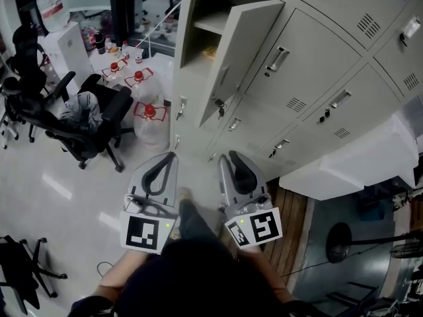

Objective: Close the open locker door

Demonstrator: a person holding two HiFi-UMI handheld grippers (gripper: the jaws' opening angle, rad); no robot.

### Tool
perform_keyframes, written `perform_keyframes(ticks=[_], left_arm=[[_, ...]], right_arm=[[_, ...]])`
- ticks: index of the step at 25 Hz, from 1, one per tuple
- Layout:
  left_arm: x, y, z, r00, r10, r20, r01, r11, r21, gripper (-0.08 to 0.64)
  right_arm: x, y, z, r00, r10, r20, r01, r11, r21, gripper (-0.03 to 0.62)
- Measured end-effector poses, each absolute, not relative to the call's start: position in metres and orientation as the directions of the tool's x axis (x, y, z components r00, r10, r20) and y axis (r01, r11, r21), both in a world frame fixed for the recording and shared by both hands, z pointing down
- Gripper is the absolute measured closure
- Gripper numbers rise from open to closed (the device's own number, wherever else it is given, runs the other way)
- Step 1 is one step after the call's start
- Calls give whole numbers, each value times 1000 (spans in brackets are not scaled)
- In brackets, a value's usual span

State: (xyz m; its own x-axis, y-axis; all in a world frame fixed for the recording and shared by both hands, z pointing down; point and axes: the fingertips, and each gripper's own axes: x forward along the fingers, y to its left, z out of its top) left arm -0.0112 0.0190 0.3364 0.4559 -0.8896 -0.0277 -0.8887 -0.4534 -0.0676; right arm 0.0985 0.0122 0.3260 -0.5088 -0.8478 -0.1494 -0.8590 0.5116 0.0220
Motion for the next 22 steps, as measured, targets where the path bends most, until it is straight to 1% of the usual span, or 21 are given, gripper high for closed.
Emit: perform_keyframes(ticks=[14,22], left_arm=[[-3,-70,319,458,-888,-38,-887,-453,-85,561],[2,-105,316,468,-883,-29,-881,-463,-100,561]], right_arm=[[93,-83,304,-570,-802,-178,-819,572,46,509],[86,-118,298,-630,-759,-164,-775,629,64,509]])
